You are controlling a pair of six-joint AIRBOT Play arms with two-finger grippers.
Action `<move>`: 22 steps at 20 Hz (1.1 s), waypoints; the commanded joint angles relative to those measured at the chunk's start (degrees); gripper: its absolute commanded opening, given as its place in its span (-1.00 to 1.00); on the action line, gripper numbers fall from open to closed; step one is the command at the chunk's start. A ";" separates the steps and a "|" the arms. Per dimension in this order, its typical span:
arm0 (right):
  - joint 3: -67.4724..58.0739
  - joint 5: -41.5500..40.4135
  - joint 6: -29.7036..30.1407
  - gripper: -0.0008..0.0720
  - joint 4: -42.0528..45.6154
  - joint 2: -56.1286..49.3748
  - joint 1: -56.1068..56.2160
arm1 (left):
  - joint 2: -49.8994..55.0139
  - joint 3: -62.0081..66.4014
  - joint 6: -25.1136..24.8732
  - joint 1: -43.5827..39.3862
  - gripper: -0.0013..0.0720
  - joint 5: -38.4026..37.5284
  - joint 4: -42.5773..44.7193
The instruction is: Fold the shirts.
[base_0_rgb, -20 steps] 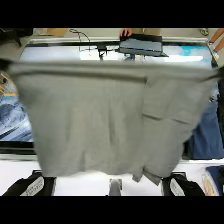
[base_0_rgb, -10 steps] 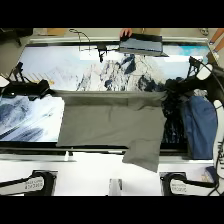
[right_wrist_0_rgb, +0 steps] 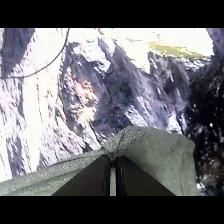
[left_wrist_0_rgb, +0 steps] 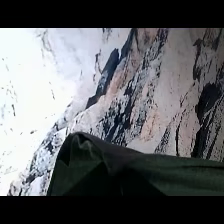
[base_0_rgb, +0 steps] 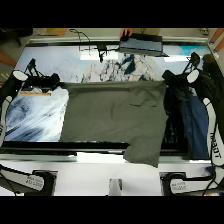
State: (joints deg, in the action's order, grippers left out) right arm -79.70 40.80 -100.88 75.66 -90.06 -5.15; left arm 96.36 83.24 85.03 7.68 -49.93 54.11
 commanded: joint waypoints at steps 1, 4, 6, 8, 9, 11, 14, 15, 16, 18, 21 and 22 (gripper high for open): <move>-0.13 10.82 9.38 -0.92 0.00 0.72 0.07 | 0.39 0.68 -5.27 0.26 -0.86 -6.84 -0.13; -0.11 28.30 10.95 -0.92 4.37 1.55 0.07 | 0.20 0.66 -10.03 2.49 -0.86 -23.02 1.18; 0.44 36.83 10.97 -0.92 6.01 1.46 0.07 | 0.33 0.55 -9.97 3.23 -0.86 -29.18 4.90; 2.49 37.42 10.88 -0.92 5.42 1.40 0.13 | 0.37 -0.07 -9.79 3.30 -0.86 -30.71 5.99; 3.78 36.50 10.32 -0.92 4.92 1.16 0.13 | 0.42 -0.55 -9.81 3.15 -0.86 -30.62 5.97; 6.19 34.73 8.92 -0.92 3.69 0.26 0.13 | 0.52 -1.95 -9.27 2.64 -0.86 -30.16 5.95; 7.10 33.79 7.43 -0.92 3.26 -1.70 0.11 | 0.55 -4.37 -8.48 2.43 -0.86 -30.08 5.99; 7.08 33.11 6.95 -0.91 3.26 -1.79 0.11 | 0.55 -4.90 -7.74 2.43 -0.86 -30.08 5.97; 6.99 32.48 6.12 -0.81 3.23 -1.68 0.11 | 0.55 -5.18 -7.19 2.40 -0.75 -30.25 5.90; 6.23 33.05 6.34 -0.28 3.32 -1.18 0.11 | 0.37 -5.09 -7.21 2.45 0.22 -32.22 5.90; 2.54 40.24 11.30 0.27 7.17 -0.04 0.07 | -0.55 -4.13 -7.41 4.13 0.58 -39.06 6.38; 1.25 42.62 11.69 0.27 8.72 0.72 -0.44 | -1.57 -4.17 -7.17 5.42 0.58 -40.72 6.43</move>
State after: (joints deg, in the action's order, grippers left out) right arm -75.83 77.52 -91.53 80.75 -90.39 -5.15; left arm 96.01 78.85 77.36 11.29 -84.95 60.20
